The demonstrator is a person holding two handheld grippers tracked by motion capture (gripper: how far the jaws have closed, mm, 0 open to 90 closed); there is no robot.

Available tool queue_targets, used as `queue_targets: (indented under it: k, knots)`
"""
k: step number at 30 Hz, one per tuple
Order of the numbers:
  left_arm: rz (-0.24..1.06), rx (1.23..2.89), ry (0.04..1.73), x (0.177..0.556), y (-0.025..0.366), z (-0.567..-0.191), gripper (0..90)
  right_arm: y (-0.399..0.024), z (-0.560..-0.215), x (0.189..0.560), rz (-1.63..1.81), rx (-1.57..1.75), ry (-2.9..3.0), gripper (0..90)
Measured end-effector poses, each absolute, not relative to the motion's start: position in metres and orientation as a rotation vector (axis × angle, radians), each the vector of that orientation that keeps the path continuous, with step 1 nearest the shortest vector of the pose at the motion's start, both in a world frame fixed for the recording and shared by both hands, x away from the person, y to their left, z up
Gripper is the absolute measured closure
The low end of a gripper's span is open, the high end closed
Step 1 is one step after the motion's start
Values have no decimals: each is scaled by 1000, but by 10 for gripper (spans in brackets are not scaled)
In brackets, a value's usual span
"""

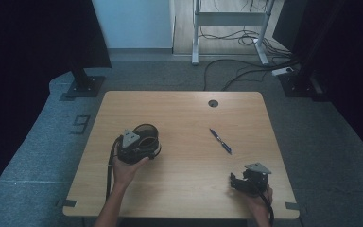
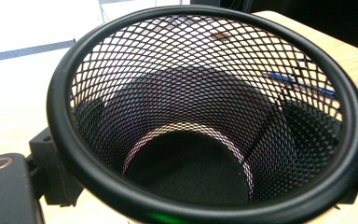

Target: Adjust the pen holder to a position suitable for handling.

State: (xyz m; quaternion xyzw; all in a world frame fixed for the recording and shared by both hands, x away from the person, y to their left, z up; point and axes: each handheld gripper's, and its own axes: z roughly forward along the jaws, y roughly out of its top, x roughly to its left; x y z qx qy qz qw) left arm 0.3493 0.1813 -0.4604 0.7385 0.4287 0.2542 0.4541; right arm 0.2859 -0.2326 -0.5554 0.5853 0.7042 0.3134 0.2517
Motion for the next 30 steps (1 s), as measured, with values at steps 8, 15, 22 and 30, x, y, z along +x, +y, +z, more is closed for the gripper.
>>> queue_targets:
  k: [8, 15, 22, 30]
  knots:
    - [611, 1831, 1041, 359, 170, -460, 100, -233, -555, 286, 851, 1595, 1907, 121]
    - [604, 1850, 1029, 367, 160, -462, 100, -232, -555, 285, 850, 1600, 1903, 122]
    - [596, 1870, 1027, 373, 150, -465, 100, -232, -555, 285, 850, 1600, 1903, 122]
    - [584, 1879, 1025, 380, 138, -471, 100, -232, -555, 285, 851, 1600, 1903, 122]
